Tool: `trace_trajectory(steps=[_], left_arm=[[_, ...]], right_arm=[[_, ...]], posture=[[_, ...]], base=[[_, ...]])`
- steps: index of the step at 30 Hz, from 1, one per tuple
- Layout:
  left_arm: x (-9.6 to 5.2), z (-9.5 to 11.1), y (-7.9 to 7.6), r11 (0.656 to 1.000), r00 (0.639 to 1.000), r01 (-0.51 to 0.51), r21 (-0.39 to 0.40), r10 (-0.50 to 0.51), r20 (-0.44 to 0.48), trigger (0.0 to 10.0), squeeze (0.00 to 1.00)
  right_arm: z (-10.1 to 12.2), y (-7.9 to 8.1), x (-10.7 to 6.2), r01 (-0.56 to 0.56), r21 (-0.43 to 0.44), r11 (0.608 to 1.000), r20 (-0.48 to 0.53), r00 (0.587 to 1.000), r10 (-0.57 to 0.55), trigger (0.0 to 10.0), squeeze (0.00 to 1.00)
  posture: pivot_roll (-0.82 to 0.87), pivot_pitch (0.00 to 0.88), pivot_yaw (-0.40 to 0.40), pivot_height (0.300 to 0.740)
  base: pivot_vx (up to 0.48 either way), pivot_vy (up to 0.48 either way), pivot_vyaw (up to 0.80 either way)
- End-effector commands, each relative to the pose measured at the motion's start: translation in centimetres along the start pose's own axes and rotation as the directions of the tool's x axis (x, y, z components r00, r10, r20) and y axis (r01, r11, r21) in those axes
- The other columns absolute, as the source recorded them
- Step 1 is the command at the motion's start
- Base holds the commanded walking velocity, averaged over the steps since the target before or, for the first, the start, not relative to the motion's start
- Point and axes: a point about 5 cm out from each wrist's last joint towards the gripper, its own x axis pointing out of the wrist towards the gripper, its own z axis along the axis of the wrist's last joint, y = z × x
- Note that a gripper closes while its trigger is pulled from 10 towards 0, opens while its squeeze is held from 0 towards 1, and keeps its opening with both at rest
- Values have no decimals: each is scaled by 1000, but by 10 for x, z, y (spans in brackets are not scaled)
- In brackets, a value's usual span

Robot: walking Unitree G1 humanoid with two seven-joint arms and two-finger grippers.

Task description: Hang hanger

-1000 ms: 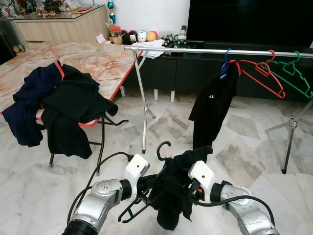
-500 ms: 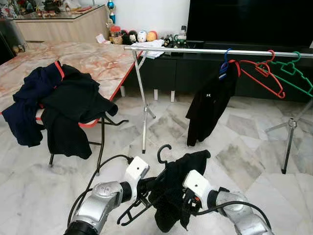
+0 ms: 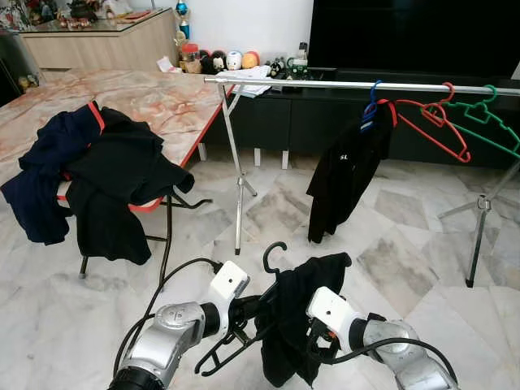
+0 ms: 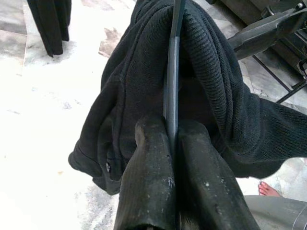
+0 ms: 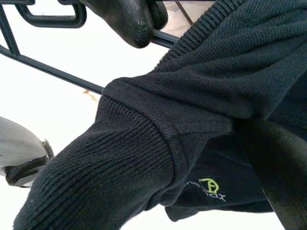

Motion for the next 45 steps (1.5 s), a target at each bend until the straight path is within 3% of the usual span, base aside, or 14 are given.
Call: trace_trajectory(steps=[1,2,3,4,9,17,20,24,26,27,29,30,36,45], left_arm=[[-3,16,9,999,996,-47,21,45,73,10000,0],[-3,16,9,999,996,-48,22,46,73,10000,0],[-3,16,9,999,996,-48,23,46,73,10000,0],[-3,16,9,999,996,-48,23,46,73,10000,0],[-3,16,9,998,996,-49,24,48,73,10000,0],[-3,15,9,998,996,-57,22,55,73,10000,0],[-3,16,12,997,993,-77,21,74,87,10000,0],[-2,17,13,996,993,-82,21,80,89,10000,0],[-2,23,15,995,988,-99,15,96,123,10000,0],[-2,23,15,995,988,-99,15,96,123,10000,0],[-2,31,16,995,980,-93,-20,95,172,10000,0],[-2,33,16,996,979,-90,-28,94,183,10000,0],[-1,44,19,991,958,-120,-65,133,255,10000,0],[-1,58,23,982,923,-140,-128,176,343,10000,0]], right_arm=[[-11,7,-1,-19,5,1000,-52,998,19,10000,1000],[-11,4,-3,10,-13,1000,-65,998,-11,10000,478],[-12,3,-4,29,-26,999,-73,997,-31,10000,478],[-13,0,-5,62,-35,997,-82,995,-64,10000,0],[-10,-20,-9,314,110,943,-91,948,-305,10000,0],[-22,10,-10,277,399,874,-90,960,-264,10000,0],[-31,20,-7,283,748,600,-79,936,-343,10000,0],[-30,23,-6,234,830,506,-51,936,-349,10000,0],[-29,27,-4,54,959,278,54,928,-367,10000,0],[-29,27,-4,54,959,278,54,928,-367,10000,0],[-25,26,-4,-166,984,68,179,882,-435,10000,0],[-23,26,-5,-212,977,33,204,870,-449,10000,0],[-29,49,2,-215,976,-30,192,920,-341,10000,0],[-61,62,4,73,997,13,-69,970,-232,10000,0]], posture=[[2,57,23,740],[-1,58,24,740],[-1,58,24,740],[-3,57,24,740],[-1,57,20,740],[-9,58,11,740],[-17,59,9,740],[-16,59,8,740],[-12,57,8,740],[-12,57,8,740],[-13,55,7,740],[-13,55,7,740],[-9,56,8,740],[-16,56,7,740]], base=[[0,0,0],[0,0,0],[0,0,0],[0,0,0],[0,0,0],[0,0,0],[0,0,0],[0,0,0],[0,0,0],[0,0,0],[0,0,0],[0,0,0],[0,0,0],[0,0,0]])
